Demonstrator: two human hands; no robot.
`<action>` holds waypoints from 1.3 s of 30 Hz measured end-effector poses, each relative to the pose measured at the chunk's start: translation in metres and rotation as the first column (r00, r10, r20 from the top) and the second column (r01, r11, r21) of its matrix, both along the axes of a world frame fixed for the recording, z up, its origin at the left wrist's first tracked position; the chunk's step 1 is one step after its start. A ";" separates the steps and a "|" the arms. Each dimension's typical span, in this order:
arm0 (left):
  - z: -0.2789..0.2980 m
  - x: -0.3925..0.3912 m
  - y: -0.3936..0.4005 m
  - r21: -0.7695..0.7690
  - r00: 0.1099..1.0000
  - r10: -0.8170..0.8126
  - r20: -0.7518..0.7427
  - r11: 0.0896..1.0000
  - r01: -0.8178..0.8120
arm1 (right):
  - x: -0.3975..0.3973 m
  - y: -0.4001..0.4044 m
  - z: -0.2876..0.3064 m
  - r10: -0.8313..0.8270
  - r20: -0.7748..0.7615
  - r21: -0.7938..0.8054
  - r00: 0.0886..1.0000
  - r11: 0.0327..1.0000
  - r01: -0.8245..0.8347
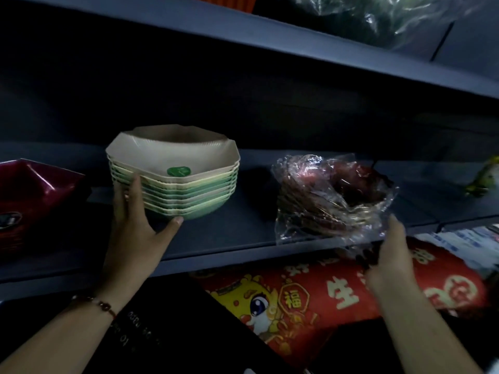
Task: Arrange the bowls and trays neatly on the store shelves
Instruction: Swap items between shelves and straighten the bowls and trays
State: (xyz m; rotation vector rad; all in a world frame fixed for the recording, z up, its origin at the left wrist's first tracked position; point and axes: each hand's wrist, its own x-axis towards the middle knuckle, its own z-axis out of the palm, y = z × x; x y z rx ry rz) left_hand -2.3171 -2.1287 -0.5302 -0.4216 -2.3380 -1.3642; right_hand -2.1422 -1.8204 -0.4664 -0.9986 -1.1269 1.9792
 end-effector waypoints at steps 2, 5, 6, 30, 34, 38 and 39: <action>0.000 0.005 0.005 -0.008 1.000 -0.008 0.017 1.000 0.008 | -0.006 0.028 0.004 0.026 0.046 0.029 0.999 0.999 -0.027; -0.003 0.011 0.010 -0.013 1.000 -0.010 0.025 1.000 0.010 | -0.021 0.039 0.012 0.119 0.060 -0.032 0.991 0.993 -0.118; -0.004 0.011 0.010 -0.012 1.000 -0.013 0.019 1.000 0.013 | -0.028 0.040 0.011 0.139 0.063 -0.064 0.988 0.989 -0.135; -0.007 -0.002 0.012 0.009 0.999 0.032 -0.032 0.999 -0.031 | -0.151 -0.003 -0.006 0.457 0.071 0.199 0.887 0.865 -0.461; -0.004 -0.001 -0.003 -0.056 1.000 -0.021 -0.012 0.998 0.020 | -0.147 0.000 -0.006 0.486 0.043 0.172 0.873 0.857 -0.486; 0.005 0.012 -0.034 -0.200 1.000 -0.028 0.004 0.979 0.028 | -0.126 -0.017 -0.010 0.489 0.037 0.248 0.872 0.840 -0.482; 0.008 0.016 -0.045 -0.260 1.000 0.012 0.005 0.966 -0.011 | -0.122 -0.027 -0.014 0.449 0.049 0.308 0.892 0.843 -0.441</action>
